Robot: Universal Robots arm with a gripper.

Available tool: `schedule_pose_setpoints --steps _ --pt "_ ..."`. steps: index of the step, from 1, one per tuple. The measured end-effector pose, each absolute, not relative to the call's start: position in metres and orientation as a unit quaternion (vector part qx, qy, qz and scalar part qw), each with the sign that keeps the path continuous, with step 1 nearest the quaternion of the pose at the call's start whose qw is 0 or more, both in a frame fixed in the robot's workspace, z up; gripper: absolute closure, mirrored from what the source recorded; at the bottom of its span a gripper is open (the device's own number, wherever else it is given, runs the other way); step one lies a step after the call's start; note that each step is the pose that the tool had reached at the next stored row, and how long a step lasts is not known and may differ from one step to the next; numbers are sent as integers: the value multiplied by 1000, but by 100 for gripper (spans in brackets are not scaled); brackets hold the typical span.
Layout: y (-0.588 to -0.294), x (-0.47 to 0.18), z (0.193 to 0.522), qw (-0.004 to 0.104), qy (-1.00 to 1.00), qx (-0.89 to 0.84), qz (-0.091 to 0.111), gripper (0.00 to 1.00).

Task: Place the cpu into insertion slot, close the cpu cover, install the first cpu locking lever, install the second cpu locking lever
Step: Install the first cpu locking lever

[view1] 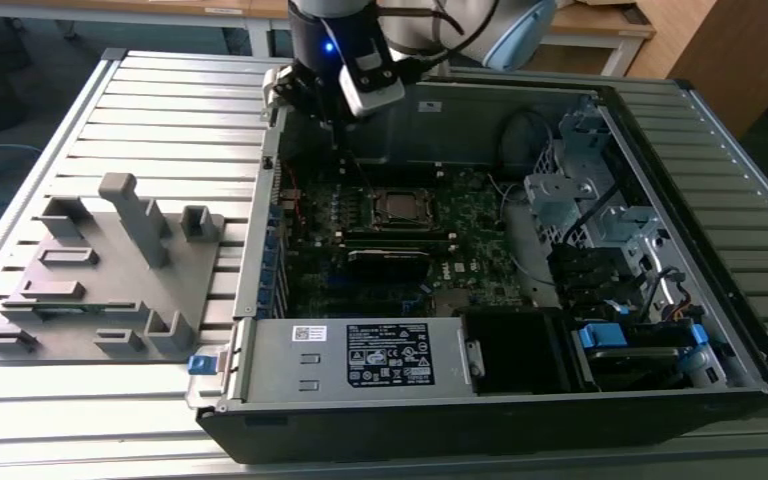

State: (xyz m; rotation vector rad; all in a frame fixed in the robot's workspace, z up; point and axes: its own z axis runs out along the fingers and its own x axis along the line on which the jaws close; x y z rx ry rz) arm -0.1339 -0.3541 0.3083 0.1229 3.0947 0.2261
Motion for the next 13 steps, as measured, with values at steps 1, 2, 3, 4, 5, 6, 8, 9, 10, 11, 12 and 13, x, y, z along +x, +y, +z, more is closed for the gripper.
schedule_pose_setpoints --steps 1,2,3,4,5,6,8,9,10,11,12,13 --pt "-354 -134 313 18 996 40 73 89" --pt "-354 -134 317 18 996 40 73 89" --pt "-354 -134 322 18 996 40 73 89" --pt "-354 -134 327 18 996 40 73 89" --pt "-354 -134 331 18 996 40 73 89" --pt "-354 -134 335 18 996 40 73 89" --pt "-354 -134 336 18 996 40 74 89" --pt "-354 -134 336 18 996 40 74 89" --pt "-354 -134 336 18 996 40 74 89" --pt "-354 -134 336 18 996 40 75 89" --pt "-354 -134 336 18 996 40 75 89" --pt "-354 -134 336 18 996 40 75 89"
